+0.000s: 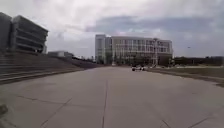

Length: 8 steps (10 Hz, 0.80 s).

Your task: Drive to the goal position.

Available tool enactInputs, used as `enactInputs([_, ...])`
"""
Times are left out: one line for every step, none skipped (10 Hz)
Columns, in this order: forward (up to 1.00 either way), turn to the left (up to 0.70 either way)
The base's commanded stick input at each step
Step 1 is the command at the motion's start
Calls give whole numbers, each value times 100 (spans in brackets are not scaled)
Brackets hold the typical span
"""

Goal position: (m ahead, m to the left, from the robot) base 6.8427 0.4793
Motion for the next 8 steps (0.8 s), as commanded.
enactInputs([62,0])
enactInputs([62,0])
enactInputs([62,0])
enactInputs([62,0])
enactInputs([62,0])
enactInputs([62,0])
enactInputs([62,0])
enactInputs([62,0])
